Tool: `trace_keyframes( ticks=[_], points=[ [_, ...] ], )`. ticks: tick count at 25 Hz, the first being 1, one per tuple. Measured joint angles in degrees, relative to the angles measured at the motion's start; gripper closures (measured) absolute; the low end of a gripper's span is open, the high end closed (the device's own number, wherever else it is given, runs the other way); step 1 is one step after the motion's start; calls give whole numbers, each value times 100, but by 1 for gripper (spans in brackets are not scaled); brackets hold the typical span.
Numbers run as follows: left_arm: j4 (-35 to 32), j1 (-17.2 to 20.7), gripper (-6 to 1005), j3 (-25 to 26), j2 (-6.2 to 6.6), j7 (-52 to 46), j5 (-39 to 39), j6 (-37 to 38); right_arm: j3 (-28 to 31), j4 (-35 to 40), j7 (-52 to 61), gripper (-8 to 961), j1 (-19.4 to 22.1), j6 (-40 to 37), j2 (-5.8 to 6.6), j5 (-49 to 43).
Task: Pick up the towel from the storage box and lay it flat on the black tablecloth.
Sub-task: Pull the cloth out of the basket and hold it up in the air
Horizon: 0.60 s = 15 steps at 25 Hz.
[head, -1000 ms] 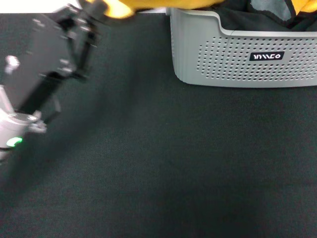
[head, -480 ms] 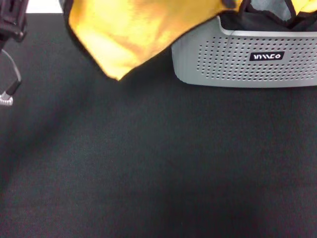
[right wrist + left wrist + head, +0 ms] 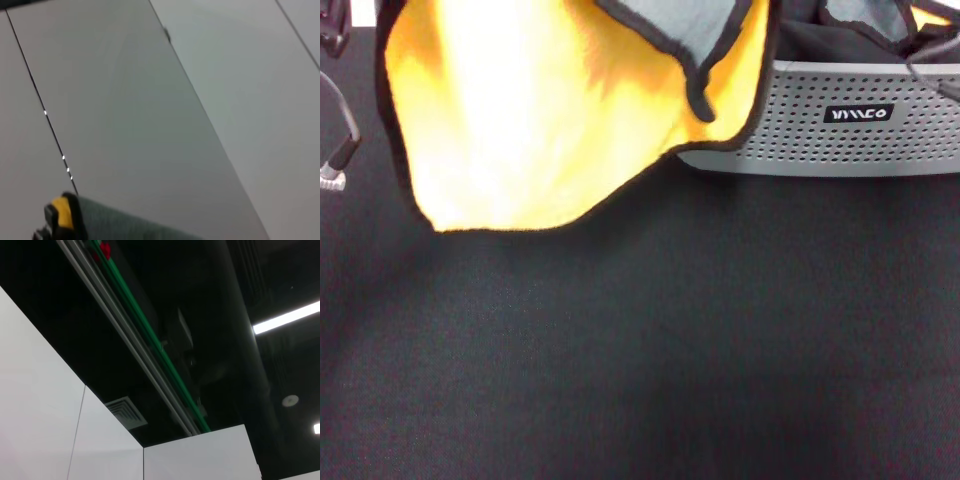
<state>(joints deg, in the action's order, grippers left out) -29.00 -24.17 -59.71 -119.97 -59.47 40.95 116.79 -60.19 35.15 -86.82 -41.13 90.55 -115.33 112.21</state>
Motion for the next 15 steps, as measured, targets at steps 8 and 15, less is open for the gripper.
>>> trace_keyframes(
  ticks=[8, 15],
  points=[
    [-47, 16, 974, -26, 0, -76, -114, -6, -310, -128, 90, 634, -3, 124, -13, -362],
    [-52, 10, 975, -66, 0, -244, -280, -7, -623, -262, 182, 522, 14, 164, -5, -412]
  ],
)
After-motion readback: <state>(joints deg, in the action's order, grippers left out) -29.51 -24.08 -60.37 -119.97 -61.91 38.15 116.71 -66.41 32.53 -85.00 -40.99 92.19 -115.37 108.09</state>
